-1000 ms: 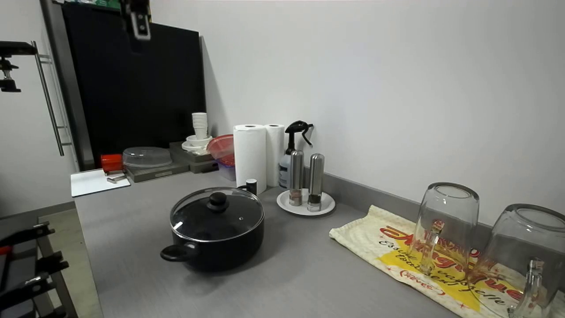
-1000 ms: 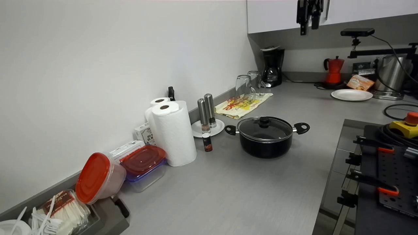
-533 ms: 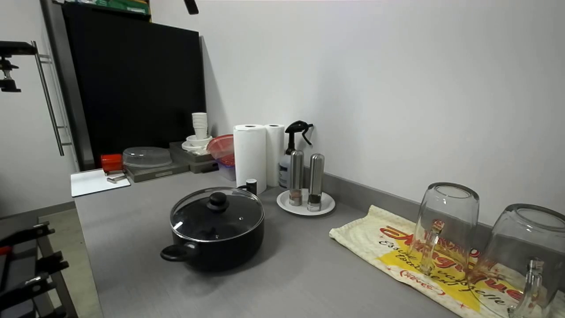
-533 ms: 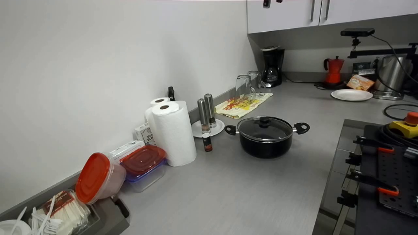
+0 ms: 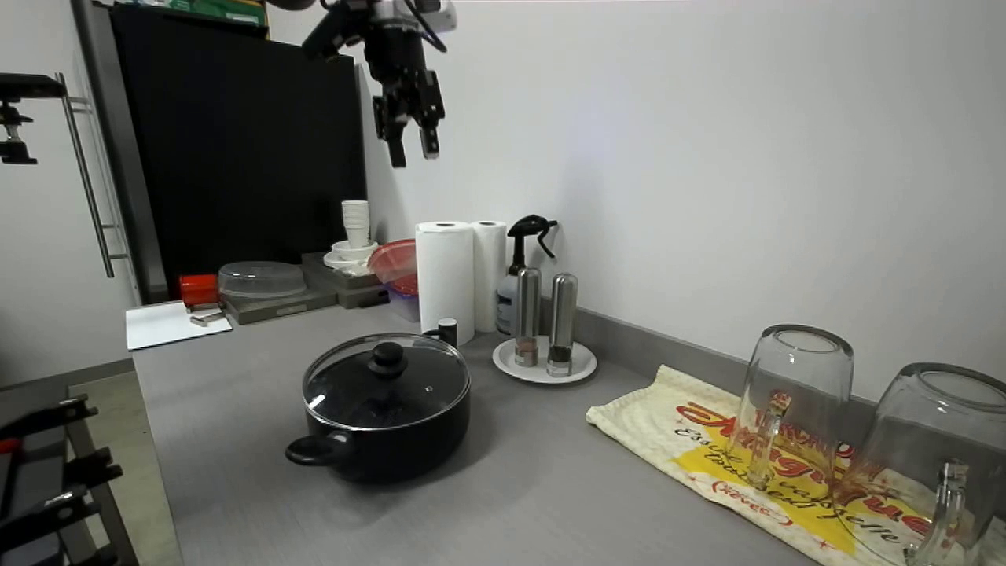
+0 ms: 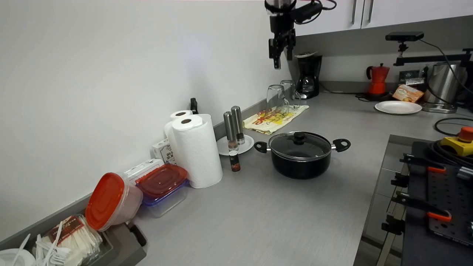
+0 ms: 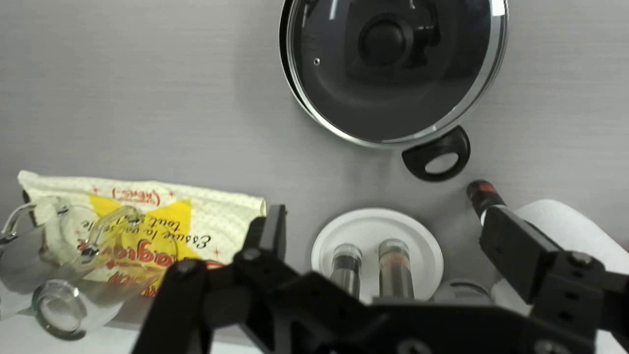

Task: Pick up the lid from the pot and put it on the table

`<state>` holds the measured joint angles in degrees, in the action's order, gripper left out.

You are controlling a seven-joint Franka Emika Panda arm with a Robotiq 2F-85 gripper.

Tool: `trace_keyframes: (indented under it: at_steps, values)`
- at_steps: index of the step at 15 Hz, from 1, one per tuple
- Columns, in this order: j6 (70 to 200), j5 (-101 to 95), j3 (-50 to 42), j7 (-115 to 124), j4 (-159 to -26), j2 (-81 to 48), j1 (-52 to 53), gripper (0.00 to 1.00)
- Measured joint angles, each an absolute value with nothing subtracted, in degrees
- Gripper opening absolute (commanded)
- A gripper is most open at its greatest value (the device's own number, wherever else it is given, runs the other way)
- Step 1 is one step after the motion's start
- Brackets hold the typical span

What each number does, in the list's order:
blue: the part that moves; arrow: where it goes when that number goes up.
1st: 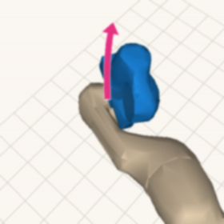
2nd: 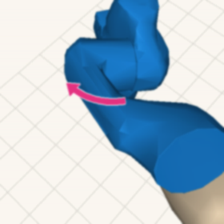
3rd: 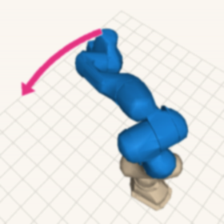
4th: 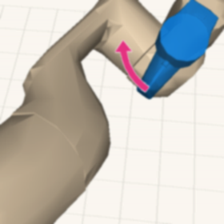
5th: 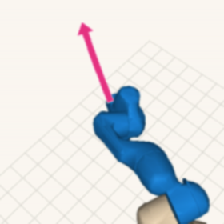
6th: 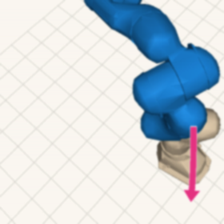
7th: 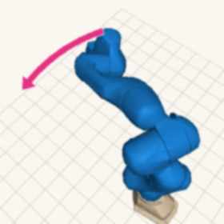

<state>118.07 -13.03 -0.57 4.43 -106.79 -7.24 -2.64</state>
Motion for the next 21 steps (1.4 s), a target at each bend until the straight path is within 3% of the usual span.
trace_keyframes:
  at_steps: [13,21]
  values:
    - [113.3,-12.6,-3.5,4.4,-105.7,-27.7,-3.4,1.00]
    - [110.0,-4.8,-0.9,4.2,-102.6,-31.9,-2.8,1.00]
